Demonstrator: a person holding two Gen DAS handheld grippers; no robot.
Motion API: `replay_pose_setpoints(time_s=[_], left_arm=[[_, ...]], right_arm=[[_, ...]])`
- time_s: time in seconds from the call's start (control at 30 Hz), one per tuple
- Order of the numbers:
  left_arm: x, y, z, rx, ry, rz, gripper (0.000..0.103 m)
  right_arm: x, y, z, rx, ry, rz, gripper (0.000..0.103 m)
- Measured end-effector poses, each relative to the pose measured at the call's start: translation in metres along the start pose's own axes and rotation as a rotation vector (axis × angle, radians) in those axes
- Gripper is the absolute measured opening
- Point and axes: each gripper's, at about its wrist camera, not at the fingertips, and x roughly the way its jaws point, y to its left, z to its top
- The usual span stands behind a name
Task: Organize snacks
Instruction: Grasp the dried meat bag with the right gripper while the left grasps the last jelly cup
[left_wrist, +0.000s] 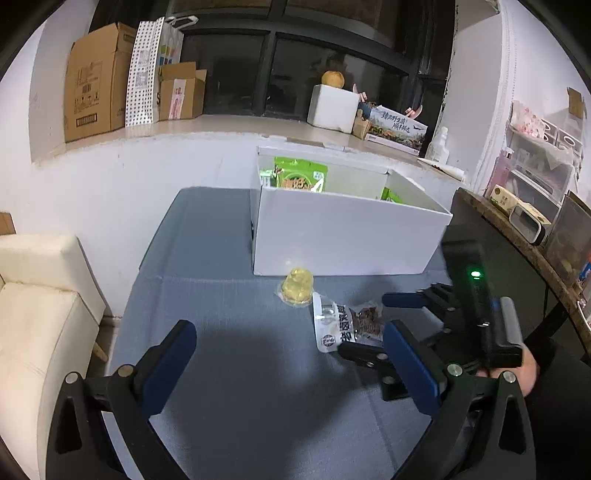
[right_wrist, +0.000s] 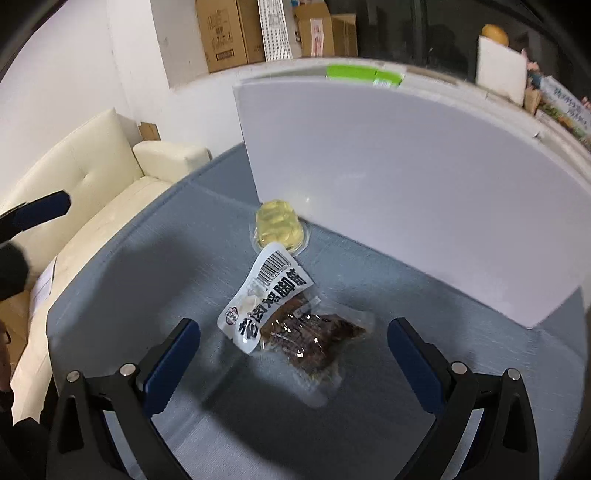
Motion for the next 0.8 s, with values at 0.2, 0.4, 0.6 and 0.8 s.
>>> replay_pose_setpoints(time_s=[0.2,0.4,0.6,0.8], left_arm=[[0.002,0.0,-0.003,-0.003,0.006,0.004,0.103],[0.006,0.005,-0.006,-0.02,0.019,0.013,0.103],[0.011,0.011,-0.006,-0.032,0.021,0.018,0.103],[0.048,0.003,0.003,0.005,0.065,0.021,0.103]], right_arm=[[0.014,0.01,0.004,-0.078,0.046,-0.027,0.103],[0.001,0.008,0.002,-0.054,0.017,0.015,0.075],[-0.026,-0.001,-0.005,0.004,-0.047,0.048,0.074],[-0.081,-0.02,-0.014,0.086,-0.153,0.001,0.074]])
